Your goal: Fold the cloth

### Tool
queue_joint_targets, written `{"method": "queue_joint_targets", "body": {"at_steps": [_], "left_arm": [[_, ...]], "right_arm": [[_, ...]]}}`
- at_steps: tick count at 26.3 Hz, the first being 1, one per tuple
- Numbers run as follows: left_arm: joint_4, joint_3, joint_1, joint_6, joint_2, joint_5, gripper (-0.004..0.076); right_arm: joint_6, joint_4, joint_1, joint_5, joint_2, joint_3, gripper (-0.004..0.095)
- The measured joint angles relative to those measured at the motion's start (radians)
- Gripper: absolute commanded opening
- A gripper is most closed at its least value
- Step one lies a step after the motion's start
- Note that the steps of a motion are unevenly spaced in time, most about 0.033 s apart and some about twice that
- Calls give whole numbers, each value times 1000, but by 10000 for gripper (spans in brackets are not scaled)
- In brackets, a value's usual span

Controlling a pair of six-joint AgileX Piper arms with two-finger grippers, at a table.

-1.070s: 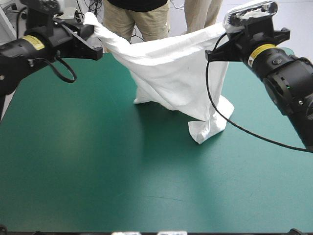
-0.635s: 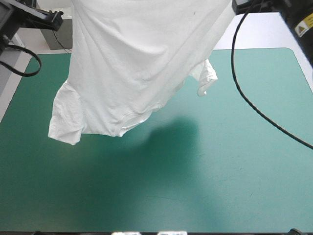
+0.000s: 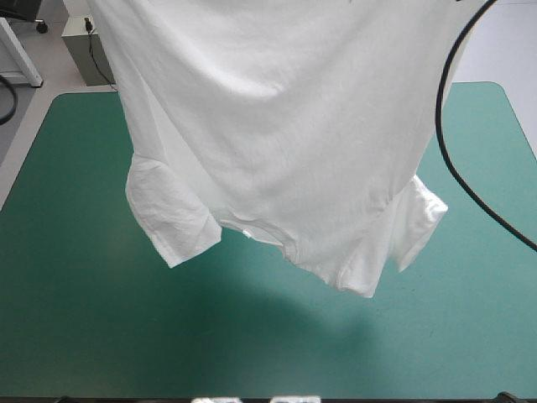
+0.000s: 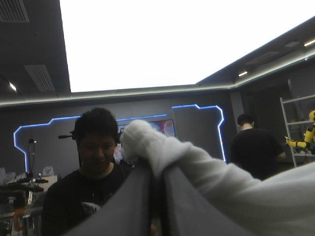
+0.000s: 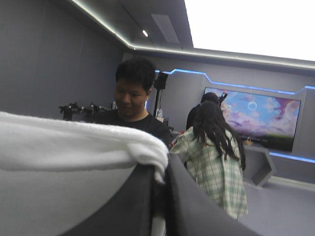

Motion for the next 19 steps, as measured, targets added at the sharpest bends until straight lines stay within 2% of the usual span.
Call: {"method": "queue_joint_targets", "body": {"at_steps": [2, 3, 5, 8, 13, 16, 19], "left_arm": [[1, 0, 0, 0, 43, 14, -9], [4, 0, 0, 0, 84, 10, -9], [36, 0, 0, 0, 159, -30, -9], [80, 5, 0, 0, 247, -127, -9], [108, 9, 0, 3, 364, -358, -9], [133, 9, 0, 3, 408, -463, -9], [142, -8, 0, 3, 441, -495, -9]], "right_arm": [[67, -37, 0, 46, 40, 0, -17], [127, -92, 0, 64, 94, 0, -17], [178, -164, -1, 48, 167, 2, -17], [236, -193, -31, -32, 250, 5, -17], [359, -201, -150, -225, 364, -22, -17], [399, -203, -202, -279, 419, -82, -17], [402, -192, -219, -282, 448, -147, -17]]}}
